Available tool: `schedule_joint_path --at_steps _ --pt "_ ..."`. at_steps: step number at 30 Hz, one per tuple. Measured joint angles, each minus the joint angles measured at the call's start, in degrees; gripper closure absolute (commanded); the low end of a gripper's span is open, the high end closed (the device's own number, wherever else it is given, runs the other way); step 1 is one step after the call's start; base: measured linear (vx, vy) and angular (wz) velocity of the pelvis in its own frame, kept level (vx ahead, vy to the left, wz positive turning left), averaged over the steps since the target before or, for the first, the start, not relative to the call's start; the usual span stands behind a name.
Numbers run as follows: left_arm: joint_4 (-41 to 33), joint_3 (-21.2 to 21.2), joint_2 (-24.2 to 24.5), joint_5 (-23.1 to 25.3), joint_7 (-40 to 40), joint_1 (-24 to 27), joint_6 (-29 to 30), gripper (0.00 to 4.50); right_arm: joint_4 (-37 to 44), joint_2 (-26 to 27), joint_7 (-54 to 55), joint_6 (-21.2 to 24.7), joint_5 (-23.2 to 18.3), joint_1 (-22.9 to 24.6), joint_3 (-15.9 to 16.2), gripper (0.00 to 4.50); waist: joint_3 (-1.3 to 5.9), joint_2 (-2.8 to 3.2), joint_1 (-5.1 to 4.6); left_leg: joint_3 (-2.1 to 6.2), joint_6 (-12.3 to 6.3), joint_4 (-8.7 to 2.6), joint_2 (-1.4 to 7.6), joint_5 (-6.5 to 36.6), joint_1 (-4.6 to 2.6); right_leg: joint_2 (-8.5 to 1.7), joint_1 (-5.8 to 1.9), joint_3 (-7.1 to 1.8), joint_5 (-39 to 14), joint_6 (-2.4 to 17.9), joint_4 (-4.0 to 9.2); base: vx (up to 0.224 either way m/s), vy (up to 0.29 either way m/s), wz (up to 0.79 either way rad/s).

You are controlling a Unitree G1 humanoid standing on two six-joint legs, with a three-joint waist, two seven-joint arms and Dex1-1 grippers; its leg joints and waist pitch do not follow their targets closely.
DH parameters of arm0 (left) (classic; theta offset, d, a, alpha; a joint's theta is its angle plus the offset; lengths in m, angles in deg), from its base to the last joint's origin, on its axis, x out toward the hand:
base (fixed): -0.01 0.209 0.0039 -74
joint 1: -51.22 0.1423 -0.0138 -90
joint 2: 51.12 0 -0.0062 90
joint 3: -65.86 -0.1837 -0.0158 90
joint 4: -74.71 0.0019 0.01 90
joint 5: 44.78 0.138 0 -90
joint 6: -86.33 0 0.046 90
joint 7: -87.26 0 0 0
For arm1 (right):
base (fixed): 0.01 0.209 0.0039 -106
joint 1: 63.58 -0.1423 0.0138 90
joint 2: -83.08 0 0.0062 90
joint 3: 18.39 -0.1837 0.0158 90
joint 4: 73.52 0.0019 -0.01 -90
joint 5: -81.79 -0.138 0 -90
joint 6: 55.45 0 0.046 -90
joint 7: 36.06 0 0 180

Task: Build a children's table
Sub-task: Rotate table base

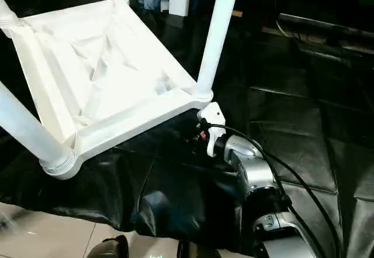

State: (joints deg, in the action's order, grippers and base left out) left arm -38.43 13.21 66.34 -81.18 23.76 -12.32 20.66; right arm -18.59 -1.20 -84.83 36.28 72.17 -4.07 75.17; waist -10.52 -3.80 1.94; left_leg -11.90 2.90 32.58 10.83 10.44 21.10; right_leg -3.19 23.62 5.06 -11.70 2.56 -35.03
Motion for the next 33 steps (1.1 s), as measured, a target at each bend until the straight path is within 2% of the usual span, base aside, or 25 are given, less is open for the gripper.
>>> schedule_joint_path --at_steps 3,4,8,14,17,20,27,33 --pt "1.9 -0.3 -0.1 -0.8 -0.1 -4.2 -1.0 0.06 -0.2 0.3 1.1 -0.2 0.0 0.0 -0.4 1.27 0.08 -0.13 0.18 -0.05 0.00 0.03 0.00 0.0 -0.05 0.00 -0.04 -0.06 0.0 0.0 -0.06 0.000 0.000 0.00" --pt "2.4 -1.6 -0.4 -1.0 0.0 -6.0 -1.2 0.06 -0.5 0.3 1.6 -0.6 0.0 -0.1 -0.7 1.27 0.12 -0.20 0.28 -0.07 -0.01 0.04 -0.01 0.0 -0.07 -0.01 -0.07 -0.09 0.0 0.0 -0.05 0.000 0.000 0.00" --pt "3.9 -9.1 -4.1 -0.5 1.1 -13.0 -2.6 0.06 -2.1 1.0 3.5 -1.4 0.4 -0.7 -0.8 1.27 0.20 -0.32 0.61 -0.17 -0.07 0.18 -0.06 0.0 -0.10 -0.02 -0.02 -0.31 0.0 0.0 -0.32 0.000 0.000 0.00" --pt "5.1 -21.7 -12.8 2.4 5.3 -24.0 -4.1 0.06 -5.5 1.9 10.2 -1.9 2.7 -1.8 -0.9 1.27 0.27 -0.42 1.08 -0.17 -0.07 0.75 -0.06 0.0 -0.12 -0.02 0.02 -0.60 0.0 0.1 -0.97 0.000 0.000 0.00" --pt "5.9 -25.6 -15.1 4.2 6.9 -28.0 -4.5 0.06 -8.0 2.0 13.8 -2.3 4.3 -3.0 -0.8 1.27 0.30 -0.41 0.86 -0.18 0.01 1.07 -0.04 0.0 -0.18 -0.01 0.03 -0.74 0.1 0.1 -1.28 0.000 0.000 0.00" --pt "6.7 -29.0 -17.6 4.9 7.5 -30.9 -4.8 0.06 -9.7 2.1 15.9 -3.1 5.7 -3.8 -0.8 1.27 0.36 -0.48 0.57 -0.17 0.05 1.33 -0.05 -0.1 -0.20 -0.01 0.03 -0.83 0.1 0.1 -1.52 0.000 0.000 0.00" --pt "7.9 -36.3 -23.3 6.1 7.9 -36.3 -4.5 0.06 -14.1 4.3 18.5 -4.2 5.9 -6.7 -1.0 1.27 0.38 -0.50 0.18 -0.17 0.04 1.72 -0.04 -0.1 -0.15 -0.01 0.09 -0.94 0.1 0.1 -1.92 0.000 0.000 0.00" --pt "11.9 -43.2 -29.8 10.5 10.3 -40.9 -7.0 0.06 -17.1 4.8 19.8 -5.7 6.0 -7.8 -1.8 1.27 0.54 -0.58 -0.08 -0.17 0.02 1.86 -0.03 0.0 -0.14 -0.01 0.10 -0.97 0.2 0.2 -2.00 0.000 0.000 0.00"
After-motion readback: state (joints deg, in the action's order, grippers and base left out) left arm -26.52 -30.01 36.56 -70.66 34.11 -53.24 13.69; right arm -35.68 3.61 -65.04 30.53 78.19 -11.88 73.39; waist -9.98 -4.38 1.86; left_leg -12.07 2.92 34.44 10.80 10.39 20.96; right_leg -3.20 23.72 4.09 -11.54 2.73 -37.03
